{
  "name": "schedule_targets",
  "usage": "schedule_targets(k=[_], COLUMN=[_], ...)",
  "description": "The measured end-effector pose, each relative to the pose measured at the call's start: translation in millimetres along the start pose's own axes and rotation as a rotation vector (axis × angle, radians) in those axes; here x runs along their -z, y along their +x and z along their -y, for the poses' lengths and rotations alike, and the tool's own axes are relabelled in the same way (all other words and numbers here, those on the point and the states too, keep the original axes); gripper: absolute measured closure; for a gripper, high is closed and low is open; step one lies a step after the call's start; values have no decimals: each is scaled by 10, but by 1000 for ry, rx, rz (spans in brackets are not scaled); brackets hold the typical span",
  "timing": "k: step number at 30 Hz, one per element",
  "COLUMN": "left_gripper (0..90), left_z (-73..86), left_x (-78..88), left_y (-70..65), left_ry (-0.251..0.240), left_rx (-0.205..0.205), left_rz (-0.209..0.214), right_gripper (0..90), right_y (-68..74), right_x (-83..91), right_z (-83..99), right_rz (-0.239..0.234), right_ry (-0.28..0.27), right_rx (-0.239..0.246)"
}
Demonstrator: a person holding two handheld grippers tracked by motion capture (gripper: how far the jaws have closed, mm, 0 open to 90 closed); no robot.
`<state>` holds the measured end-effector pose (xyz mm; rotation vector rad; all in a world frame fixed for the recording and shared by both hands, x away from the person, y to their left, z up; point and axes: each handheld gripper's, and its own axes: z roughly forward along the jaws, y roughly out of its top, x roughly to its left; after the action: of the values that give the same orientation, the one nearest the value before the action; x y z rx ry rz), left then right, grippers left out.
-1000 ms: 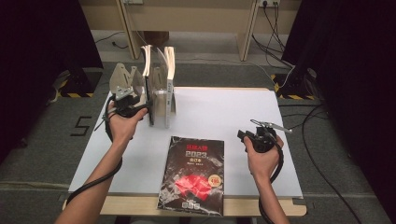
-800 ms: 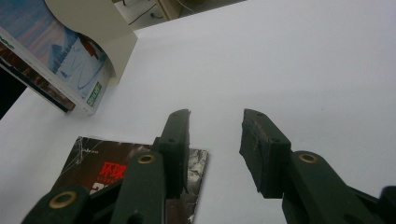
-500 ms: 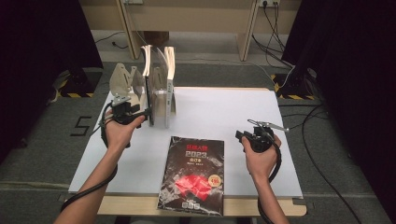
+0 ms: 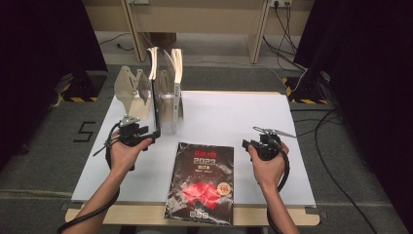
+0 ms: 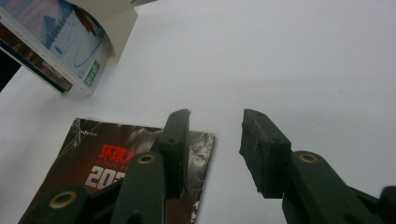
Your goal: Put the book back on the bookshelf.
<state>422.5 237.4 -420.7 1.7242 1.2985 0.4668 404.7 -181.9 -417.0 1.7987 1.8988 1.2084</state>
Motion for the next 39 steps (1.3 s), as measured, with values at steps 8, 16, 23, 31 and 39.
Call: schedule_targets(k=[8,16,23,31,39], left_gripper=[430,458,462,490,511], left_z=[321,538,647,764,813], left_x=[-50,-111,-195,-297,-312], left_y=[-132,-306,-418,-481,-485], left_ry=[73,100,137,183,196], left_rx=[25,24,43,49,32], left_rz=[79,117,167,196,186], right_gripper=[625,622,616,600,582], right_y=[45,107,145,139,100], right_x=[-130,-270,-364,-504,-591], right_z=[110,193,241,315,328], right_rz=[-5,-18,-26,-27,-27], right_ry=[70,136,190,239,272], right_rx=[16,21,14,8,-11])
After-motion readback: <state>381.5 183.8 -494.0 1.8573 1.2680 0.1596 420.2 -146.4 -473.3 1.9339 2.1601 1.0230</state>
